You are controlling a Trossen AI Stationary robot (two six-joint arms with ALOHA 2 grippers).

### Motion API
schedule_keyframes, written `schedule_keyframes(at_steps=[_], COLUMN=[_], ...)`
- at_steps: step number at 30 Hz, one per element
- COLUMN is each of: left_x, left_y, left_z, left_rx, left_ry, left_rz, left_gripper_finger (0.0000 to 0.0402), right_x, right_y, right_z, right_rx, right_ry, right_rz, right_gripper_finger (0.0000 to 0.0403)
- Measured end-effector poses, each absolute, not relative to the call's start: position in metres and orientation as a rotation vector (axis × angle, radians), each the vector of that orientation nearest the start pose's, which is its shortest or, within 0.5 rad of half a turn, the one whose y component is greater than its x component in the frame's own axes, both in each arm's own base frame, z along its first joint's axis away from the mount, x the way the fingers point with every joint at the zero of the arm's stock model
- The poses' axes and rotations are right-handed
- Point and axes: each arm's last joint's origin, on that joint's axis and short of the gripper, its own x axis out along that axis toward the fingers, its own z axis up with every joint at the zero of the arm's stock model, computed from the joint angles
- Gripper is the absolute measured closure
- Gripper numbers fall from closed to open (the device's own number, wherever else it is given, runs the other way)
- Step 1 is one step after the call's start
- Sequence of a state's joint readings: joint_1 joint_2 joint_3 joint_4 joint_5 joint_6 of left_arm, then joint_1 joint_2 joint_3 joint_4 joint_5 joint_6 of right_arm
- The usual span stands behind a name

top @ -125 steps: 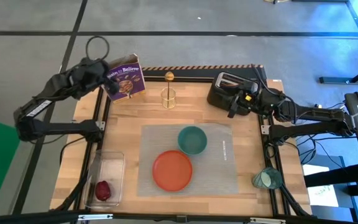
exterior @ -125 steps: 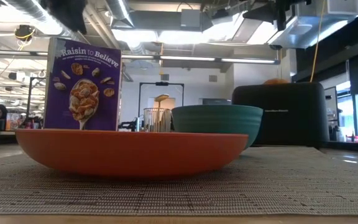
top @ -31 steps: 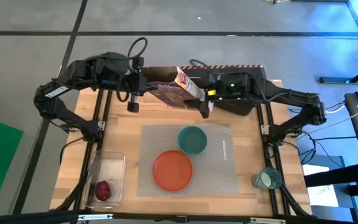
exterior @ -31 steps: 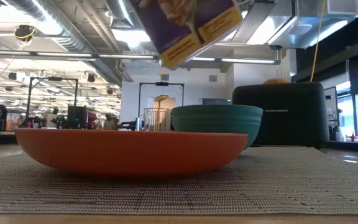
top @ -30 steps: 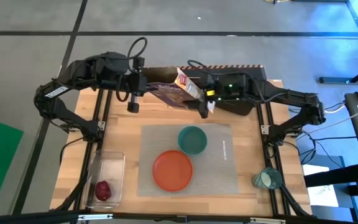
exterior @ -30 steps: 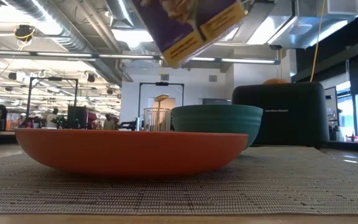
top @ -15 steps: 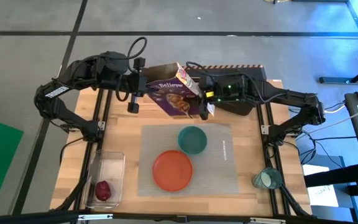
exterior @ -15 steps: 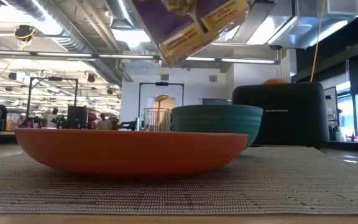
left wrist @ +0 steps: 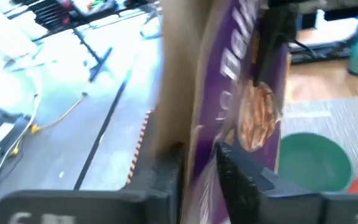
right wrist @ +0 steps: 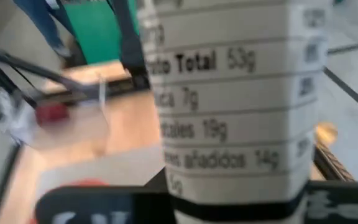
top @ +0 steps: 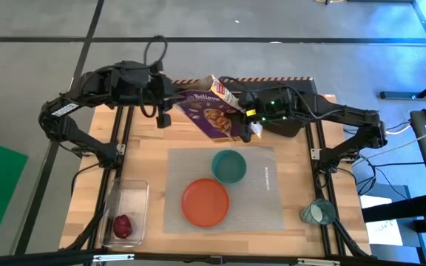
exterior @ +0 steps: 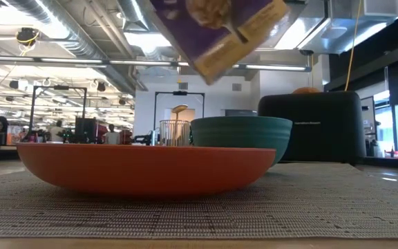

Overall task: Arrange a breakfast setting
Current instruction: Pour the cereal into the green bowl

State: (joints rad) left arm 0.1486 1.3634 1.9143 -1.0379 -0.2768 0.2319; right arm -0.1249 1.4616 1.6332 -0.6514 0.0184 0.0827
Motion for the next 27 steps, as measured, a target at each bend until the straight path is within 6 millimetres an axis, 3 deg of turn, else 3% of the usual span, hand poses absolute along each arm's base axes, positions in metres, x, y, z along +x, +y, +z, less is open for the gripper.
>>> schedule_keyframes(at_steps=[7, 13, 20, 27], left_x=[0.206, 0.182, 0.177, 0.182], left_y=[0.041, 0.040, 0.040, 0.041], left_z=[0.501, 0.507, 0.507, 0.502], left_rx=[0.179, 0.145, 0.085, 0.064], left_ry=[0.528, 0.509, 0.500, 0.534], left_rz=[0.463, 0.571, 0.620, 0.631], left_gripper_finger=[0.0232, 0.0201, 0.0201, 0.0202], right_x=[0.282, 0.262, 0.254, 0.256], right_y=[-0.038, -0.035, -0.030, -0.010], right_z=[0.445, 0.457, 0.441, 0.418], right_rx=[0.056, 0.099, 0.264, 0.340], right_ry=[0.593, 0.690, 0.898, 1.163], right_rz=[-0.222, -0.232, -0.192, -0.123], right_gripper_finger=[0.0394, 0.0395, 0.0395, 0.0395])
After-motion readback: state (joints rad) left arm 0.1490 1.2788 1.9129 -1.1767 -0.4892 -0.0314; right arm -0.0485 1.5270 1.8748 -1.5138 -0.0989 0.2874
